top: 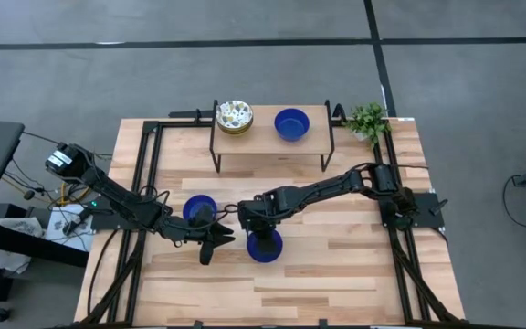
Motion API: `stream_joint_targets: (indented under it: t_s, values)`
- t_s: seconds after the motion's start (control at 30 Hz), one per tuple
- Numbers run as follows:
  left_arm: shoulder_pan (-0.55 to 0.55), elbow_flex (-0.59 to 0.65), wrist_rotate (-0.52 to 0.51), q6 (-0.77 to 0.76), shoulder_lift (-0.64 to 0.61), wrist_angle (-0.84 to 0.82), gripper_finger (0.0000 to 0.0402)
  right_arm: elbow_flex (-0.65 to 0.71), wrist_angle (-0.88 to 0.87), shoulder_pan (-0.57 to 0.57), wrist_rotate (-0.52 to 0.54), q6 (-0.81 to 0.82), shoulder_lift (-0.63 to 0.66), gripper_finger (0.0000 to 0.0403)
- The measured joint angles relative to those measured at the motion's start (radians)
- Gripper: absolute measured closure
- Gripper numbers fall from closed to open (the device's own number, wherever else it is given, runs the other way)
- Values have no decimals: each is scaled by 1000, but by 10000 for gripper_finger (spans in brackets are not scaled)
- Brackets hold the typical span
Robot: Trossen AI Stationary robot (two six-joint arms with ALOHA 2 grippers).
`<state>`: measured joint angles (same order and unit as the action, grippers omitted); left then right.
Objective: Pick & Place Mini bowls
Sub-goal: Stack the right blue bowl on top of the blue bowl on the shelf
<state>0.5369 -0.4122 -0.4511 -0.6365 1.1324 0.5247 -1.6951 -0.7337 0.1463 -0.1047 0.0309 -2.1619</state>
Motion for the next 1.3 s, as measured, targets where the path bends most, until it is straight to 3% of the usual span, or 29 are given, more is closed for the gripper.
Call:
stream_joint_targets:
  t_s: [0.4,0.7,1.3]
  values:
    - [0,0,0,0,0,0,293,0,1,0,37,8,-1,295]
    - [0,0,0,0,0,0,293,0,-17,-10,56,22,-2,396]
    - [0,0,0,-3,0,0,293,0,-50,-9,52,23,-2,402]
